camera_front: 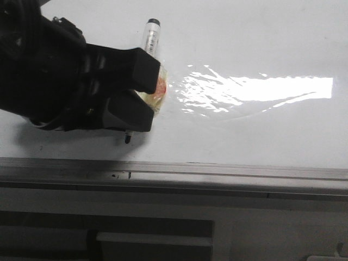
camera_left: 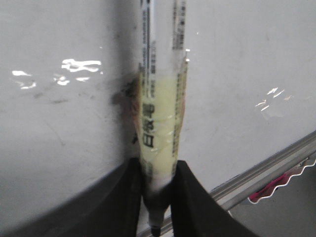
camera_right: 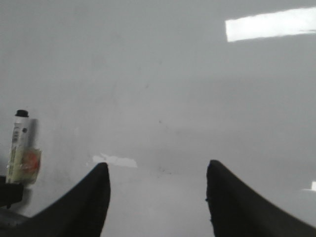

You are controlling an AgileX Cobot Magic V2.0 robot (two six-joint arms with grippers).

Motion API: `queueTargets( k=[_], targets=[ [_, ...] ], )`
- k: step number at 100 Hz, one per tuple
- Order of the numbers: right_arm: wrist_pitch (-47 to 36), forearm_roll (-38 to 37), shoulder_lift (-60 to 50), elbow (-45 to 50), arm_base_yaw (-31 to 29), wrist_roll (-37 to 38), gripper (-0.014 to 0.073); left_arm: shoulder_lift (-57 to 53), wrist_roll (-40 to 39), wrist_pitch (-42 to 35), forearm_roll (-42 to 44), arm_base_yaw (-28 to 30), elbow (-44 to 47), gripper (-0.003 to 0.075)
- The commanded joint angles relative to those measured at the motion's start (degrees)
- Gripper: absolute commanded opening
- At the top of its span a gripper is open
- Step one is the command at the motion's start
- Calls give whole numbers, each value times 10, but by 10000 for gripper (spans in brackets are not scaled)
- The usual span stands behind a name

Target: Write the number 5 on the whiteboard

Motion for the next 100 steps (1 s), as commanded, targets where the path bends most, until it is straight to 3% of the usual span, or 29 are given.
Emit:
queueTargets(
  k=[1, 24, 32, 41, 75, 100],
  targets=[
    [-15, 43, 24, -34, 18, -85, 386, -25, 5, -18, 37, 2, -12, -20],
    [82, 175, 122, -78, 101, -335, 386, -104, 6, 87, 367, -37, -24, -20],
    [85, 196, 161, -85, 138, -393, 387, -130, 6, 101, 488, -59, -24, -20],
    [72, 216, 200, -93, 182, -445, 387, -149, 6, 103, 569, -81, -24, -20],
    [-67, 222, 323, -128, 341, -468, 388, -153, 6, 102, 592, -104, -24, -20],
    [-98, 222, 392, -135, 392, -468, 387, -153, 6, 101, 592, -104, -24, -20]
  ],
)
